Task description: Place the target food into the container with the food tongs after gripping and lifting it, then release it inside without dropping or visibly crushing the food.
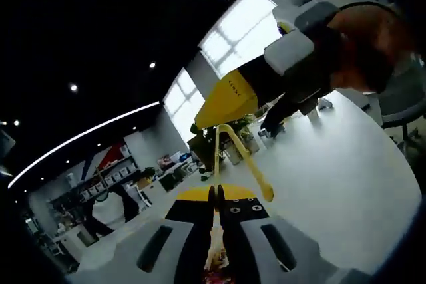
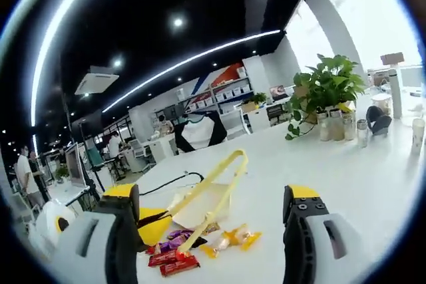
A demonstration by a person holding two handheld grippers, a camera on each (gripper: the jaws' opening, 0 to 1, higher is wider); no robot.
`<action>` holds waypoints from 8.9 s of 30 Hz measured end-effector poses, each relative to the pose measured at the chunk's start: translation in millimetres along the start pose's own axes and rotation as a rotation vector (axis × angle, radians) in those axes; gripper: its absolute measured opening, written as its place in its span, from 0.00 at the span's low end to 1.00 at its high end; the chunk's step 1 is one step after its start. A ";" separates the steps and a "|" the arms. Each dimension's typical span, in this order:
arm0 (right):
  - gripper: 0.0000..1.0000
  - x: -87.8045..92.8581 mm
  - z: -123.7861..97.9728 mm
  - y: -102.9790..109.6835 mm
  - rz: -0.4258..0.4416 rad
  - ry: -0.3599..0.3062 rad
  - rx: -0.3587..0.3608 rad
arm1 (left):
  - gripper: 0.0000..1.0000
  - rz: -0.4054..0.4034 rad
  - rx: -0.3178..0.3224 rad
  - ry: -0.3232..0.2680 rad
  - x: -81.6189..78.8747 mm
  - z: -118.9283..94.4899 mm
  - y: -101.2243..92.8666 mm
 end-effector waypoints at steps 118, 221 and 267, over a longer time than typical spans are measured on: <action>0.23 -40.4 35.8 52.1 0.487 -0.275 -0.383 | 0.56 -1.636 0.643 -0.101 -48.9 -27.3 28.2; 0.23 -52.8 26.0 42.6 0.341 -0.323 -0.420 | 0.41 -0.781 0.456 -0.016 -48.3 -69.6 40.6; 0.24 -8.3 65.5 8.2 -0.104 -0.118 -0.471 | 0.99 -0.243 -0.036 0.035 -22.1 -125.0 90.8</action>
Point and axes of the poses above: the point that each gripper's makers call its tool centre point, and the gripper's own axes: z roughly forward along the fingers, y roughly to its left, x roughly out of its underside, the point moved 3 cm from there along -z, roughly backward along the fingers, and after that the axes turned 9 degrees about -x, right-handed, at the moved point
